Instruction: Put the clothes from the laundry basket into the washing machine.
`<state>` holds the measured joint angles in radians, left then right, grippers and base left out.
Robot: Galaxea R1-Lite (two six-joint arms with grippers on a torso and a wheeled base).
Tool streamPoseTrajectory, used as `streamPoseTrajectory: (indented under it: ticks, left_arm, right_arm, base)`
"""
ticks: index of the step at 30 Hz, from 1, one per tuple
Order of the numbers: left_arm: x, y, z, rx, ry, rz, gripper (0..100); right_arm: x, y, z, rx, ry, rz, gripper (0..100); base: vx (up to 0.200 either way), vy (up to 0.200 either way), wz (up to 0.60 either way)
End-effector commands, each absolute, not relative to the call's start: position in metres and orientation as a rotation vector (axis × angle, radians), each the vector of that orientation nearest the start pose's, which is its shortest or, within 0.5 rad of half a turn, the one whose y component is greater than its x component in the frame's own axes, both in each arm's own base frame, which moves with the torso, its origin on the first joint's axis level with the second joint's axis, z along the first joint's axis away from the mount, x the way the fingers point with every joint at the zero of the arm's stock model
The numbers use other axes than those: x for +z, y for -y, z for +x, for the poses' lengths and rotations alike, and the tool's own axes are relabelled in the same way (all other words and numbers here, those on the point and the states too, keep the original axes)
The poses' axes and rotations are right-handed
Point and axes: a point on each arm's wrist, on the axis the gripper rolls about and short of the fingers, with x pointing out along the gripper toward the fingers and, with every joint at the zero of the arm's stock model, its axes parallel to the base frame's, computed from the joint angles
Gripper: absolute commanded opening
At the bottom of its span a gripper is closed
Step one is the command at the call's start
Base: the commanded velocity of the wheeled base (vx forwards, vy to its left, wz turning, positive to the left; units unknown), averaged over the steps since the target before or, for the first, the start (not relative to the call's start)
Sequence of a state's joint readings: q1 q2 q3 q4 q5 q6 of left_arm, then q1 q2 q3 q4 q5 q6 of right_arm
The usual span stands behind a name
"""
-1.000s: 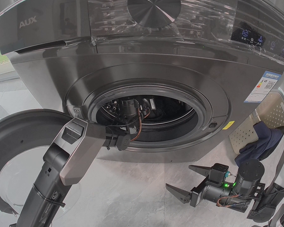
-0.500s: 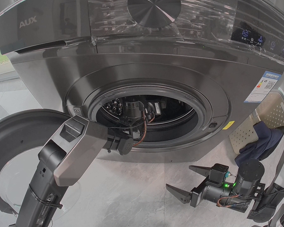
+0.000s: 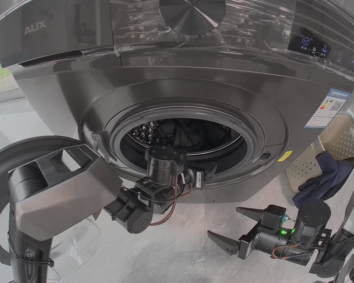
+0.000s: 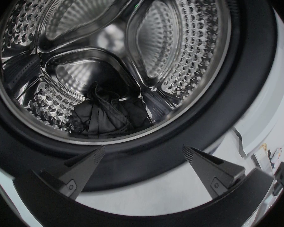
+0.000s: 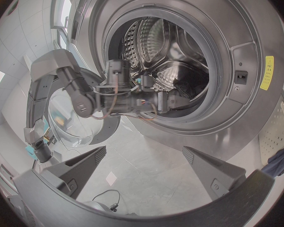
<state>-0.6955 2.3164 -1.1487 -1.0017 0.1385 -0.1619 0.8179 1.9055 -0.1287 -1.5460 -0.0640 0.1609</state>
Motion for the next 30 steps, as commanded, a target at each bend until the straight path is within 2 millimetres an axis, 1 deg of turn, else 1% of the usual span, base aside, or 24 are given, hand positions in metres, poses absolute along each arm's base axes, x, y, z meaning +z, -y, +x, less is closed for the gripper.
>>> streamPoseTrajectory:
  ticks: [1,2,3,4,5,6,8,9,10,11,12,14,16,18,19,23,24,25,26,27,30]
  left_arm:
    - [0.114,0.262,0.272,-0.668,-0.165,-0.066,100]
    - [0.116,0.261,0.267,-0.675,-0.167,-0.066,100]
    - [0.121,0.257,0.248,-0.704,-0.178,-0.059,100]
    - [0.121,0.257,0.248,-0.704,-0.178,-0.059,100]
    - [0.120,0.253,0.224,-0.734,-0.206,-0.046,100]
    - [0.121,0.249,0.214,-0.749,-0.216,-0.040,100]
    - [0.124,0.240,0.195,-0.772,-0.213,-0.036,100]
    - [0.126,0.238,0.193,-0.774,-0.208,-0.040,100]
    - [0.134,0.226,0.179,-0.783,-0.178,-0.058,100]
    - [0.139,0.218,0.173,-0.785,-0.158,-0.069,100]
    - [0.140,0.214,0.170,-0.785,-0.155,-0.071,100]
    - [0.140,0.195,0.155,-0.786,-0.149,-0.072,100]
    - [0.138,0.182,0.146,-0.784,-0.150,-0.072,100]
    - [0.138,0.182,0.146,-0.784,-0.150,-0.072,100]
    - [0.138,0.166,0.135,-0.778,-0.136,-0.080,100]
    - [0.137,0.150,0.125,-0.766,-0.123,-0.087,100]
    - [0.136,0.143,0.121,-0.753,-0.121,-0.085,100]
    - [0.135,0.143,0.121,-0.750,-0.121,-0.082,100]
    - [0.136,0.132,0.116,-0.720,-0.109,-0.087,100]
    - [0.137,0.130,0.115,-0.714,-0.106,-0.088,100]
    - [0.140,0.111,0.110,-0.649,-0.069,-0.104,100]
  right_arm:
    - [0.076,-0.165,0.155,0.736,-0.277,0.050,100]
    - [0.076,-0.164,0.154,0.736,-0.277,0.050,100]
    - [0.077,-0.160,0.150,0.738,-0.280,0.048,100]
    - [0.077,-0.160,0.150,0.738,-0.280,0.048,100]
    - [0.078,-0.154,0.144,0.740,-0.290,0.042,100]
    - [0.079,-0.151,0.140,0.743,-0.290,0.042,100]
    - [0.084,-0.146,0.136,0.744,-0.274,0.047,100]
    - [0.085,-0.146,0.136,0.744,-0.270,0.050,100]
    - [0.092,-0.143,0.133,0.741,-0.236,0.065,100]
    - [0.097,-0.140,0.133,0.732,-0.211,0.077,100]
    - [0.099,-0.139,0.132,0.729,-0.201,0.082,100]
    - [0.111,-0.132,0.128,0.726,-0.144,0.101,100]
    - [0.115,-0.129,0.126,0.719,-0.132,0.102,100]
    - [0.115,-0.129,0.126,0.719,-0.132,0.102,100]
    - [0.118,-0.121,0.121,0.686,-0.144,0.092,100]
    - [0.122,-0.111,0.114,0.617,-0.164,0.098,100]
    - [0.125,-0.106,0.113,0.589,-0.150,0.112,100]
    - [0.126,-0.105,0.112,0.586,-0.147,0.115,100]
    - [0.131,-0.097,0.109,0.551,-0.125,0.138,100]
    - [0.132,-0.095,0.109,0.543,-0.123,0.143,100]
    - [0.138,-0.075,0.102,0.464,-0.102,0.150,100]
  base:
    - [0.000,0.000,0.00]
    - [0.000,0.000,0.00]
    - [0.000,0.000,0.00]
    - [0.000,0.000,0.00]
    - [0.000,0.000,0.00]
    - [0.000,0.000,0.00]
    - [0.000,0.000,0.00]
    - [0.000,0.000,0.00]
    - [0.000,0.000,0.00]
    - [0.000,0.000,0.00]
    - [0.000,0.000,0.00]
    - [-0.100,0.000,0.00]
    - [-0.200,0.000,0.00]
    - [-0.200,0.000,0.00]
    - [-0.200,0.000,0.00]
    - [-0.200,0.000,0.00]
    - [-0.200,0.000,0.00]
    - [-0.200,0.000,0.00]
    - [-0.200,0.000,0.00]
    - [-0.200,0.000,0.00]
    - [-0.200,0.000,0.00]
